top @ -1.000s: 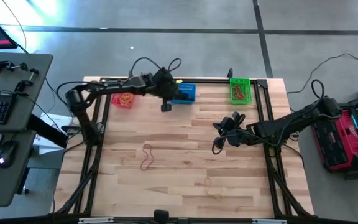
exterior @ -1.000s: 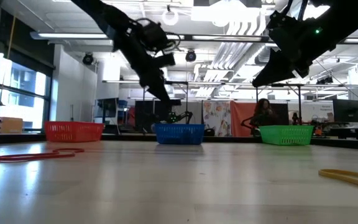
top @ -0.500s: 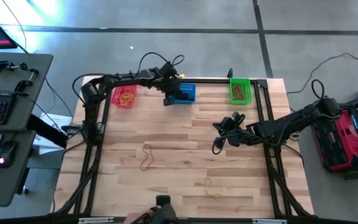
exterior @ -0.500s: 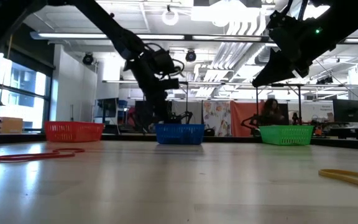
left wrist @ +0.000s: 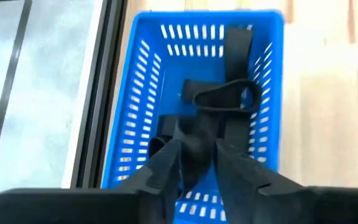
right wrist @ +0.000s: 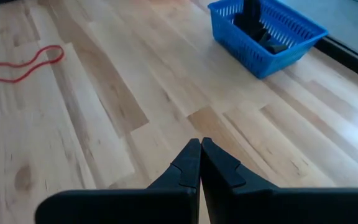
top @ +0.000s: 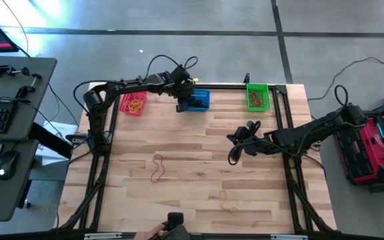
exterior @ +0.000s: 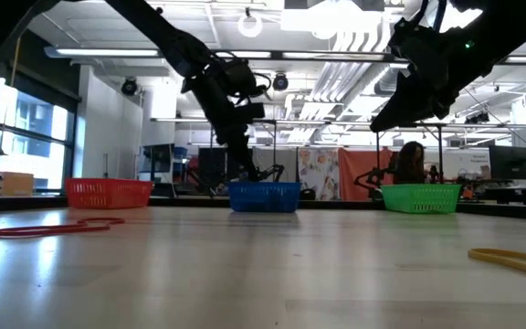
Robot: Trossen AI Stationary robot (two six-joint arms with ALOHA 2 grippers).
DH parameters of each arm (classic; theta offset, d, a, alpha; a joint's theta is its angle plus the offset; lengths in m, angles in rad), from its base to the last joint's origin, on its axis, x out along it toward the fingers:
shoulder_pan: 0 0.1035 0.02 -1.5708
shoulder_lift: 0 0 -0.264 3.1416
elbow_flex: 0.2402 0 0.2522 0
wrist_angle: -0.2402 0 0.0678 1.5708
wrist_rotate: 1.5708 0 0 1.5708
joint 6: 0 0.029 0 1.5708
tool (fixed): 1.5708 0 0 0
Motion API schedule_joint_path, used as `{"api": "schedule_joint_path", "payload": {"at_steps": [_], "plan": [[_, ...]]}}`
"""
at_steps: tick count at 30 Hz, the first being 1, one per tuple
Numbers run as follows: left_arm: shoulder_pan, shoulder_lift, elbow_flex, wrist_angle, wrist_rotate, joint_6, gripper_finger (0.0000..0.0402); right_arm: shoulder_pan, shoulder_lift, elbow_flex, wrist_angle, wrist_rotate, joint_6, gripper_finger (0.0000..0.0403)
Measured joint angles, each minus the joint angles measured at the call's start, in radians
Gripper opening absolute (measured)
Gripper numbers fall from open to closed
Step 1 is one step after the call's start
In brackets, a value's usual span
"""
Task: Sort rubber bands into baskets
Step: Put the black rubber band into the blue bin, then put the yellow rubber band into the red bin
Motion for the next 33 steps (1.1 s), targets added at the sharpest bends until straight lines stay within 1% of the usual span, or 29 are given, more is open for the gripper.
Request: {"api": "schedule_joint_path", "payload": {"at_steps": [4,6,8,11,13,16,18,21,24,27,29,33], "plan": [[-0.019,-0.027,0.000,-0.009,-0.001,-0.045,0.0121,-0.017,0.000,0.000,0.019,0.000,-0.018,0.0000],[-0.035,-0.041,-0.007,-0.009,-0.004,-0.050,0.0130,-0.026,0.000,0.000,0.041,-0.002,-0.050,0.0000],[-0.055,-0.067,-0.043,0.037,-0.005,-0.050,0.0132,-0.035,0.000,0.000,0.071,-0.018,-0.083,0.0000],[-0.085,-0.114,-0.125,0.152,-0.027,-0.070,0.0128,-0.046,0.000,0.000,0.123,-0.024,-0.108,0.0000],[-0.104,-0.150,-0.196,0.243,-0.059,-0.077,0.0124,-0.053,0.000,0.000,0.153,-0.041,-0.126,0.0000],[-0.132,-0.216,-0.300,0.357,-0.098,-0.092,0.0122,-0.068,0.000,0.000,0.196,-0.123,-0.162,0.0000],[-0.150,-0.267,-0.366,0.431,-0.100,-0.110,0.0121,-0.078,0.000,0.000,0.217,-0.186,-0.180,0.0000],[-0.183,-0.344,-0.456,0.502,-0.100,-0.149,0.0121,-0.078,0.000,0.002,0.237,-0.221,-0.184,0.0000],[-0.223,-0.422,-0.524,0.530,-0.100,-0.184,0.0121,-0.057,0.004,0.028,0.207,-0.227,-0.186,0.0000],[-0.273,-0.493,-0.591,0.562,-0.100,-0.217,0.0121,-0.018,0.035,0.086,0.132,-0.217,-0.183,0.0005],[-0.311,-0.535,-0.638,0.604,-0.100,-0.236,0.0121,0.012,0.075,0.141,0.077,-0.199,-0.171,0.0016],[-0.388,-0.599,-0.726,0.704,-0.121,-0.287,0.0121,0.069,0.177,0.268,-0.071,-0.195,-0.110,0.0049]]}}
